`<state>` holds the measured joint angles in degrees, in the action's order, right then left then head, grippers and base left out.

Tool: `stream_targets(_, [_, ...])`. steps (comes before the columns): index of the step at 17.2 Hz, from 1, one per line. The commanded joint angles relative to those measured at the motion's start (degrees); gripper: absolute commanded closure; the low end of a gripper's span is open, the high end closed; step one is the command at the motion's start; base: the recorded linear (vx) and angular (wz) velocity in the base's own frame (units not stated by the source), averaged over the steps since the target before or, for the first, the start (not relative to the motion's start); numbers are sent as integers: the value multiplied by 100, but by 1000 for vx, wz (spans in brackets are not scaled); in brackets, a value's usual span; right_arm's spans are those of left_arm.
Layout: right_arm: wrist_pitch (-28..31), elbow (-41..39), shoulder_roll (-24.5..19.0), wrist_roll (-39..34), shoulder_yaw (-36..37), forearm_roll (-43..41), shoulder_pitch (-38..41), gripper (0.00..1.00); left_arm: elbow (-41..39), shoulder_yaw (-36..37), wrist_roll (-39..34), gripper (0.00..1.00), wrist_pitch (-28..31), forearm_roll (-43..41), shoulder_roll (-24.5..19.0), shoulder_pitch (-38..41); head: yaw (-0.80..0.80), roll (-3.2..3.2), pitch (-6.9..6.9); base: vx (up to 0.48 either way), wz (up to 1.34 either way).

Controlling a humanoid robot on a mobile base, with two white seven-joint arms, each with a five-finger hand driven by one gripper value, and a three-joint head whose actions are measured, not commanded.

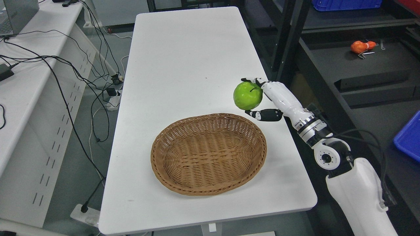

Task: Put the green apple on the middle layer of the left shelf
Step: 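Lift the green apple out of the basket with the right hand, then hold the apple in the right hand while turning toward the shelf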

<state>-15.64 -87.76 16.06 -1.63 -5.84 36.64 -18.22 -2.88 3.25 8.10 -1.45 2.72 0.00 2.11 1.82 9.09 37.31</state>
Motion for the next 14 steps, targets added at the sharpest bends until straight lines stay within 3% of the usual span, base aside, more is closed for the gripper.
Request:
stream_targets(1, [114, -233, -744, 1120, 1190, 98, 635, 100, -2, 0, -2, 0, 4, 0, -100, 0, 0, 0, 0, 0, 0])
stream_targets(8, [517, -909, -1078, 1147, 1331, 80, 855, 100, -2, 0, -2, 0, 4, 0, -100, 0, 0, 0, 0, -16, 0])
stream_targets(14, [509, -1006, -1263, 1156, 1322, 63, 1154, 100, -2, 0, -2, 0, 4, 0, -100, 0, 0, 0, 0, -158, -41])
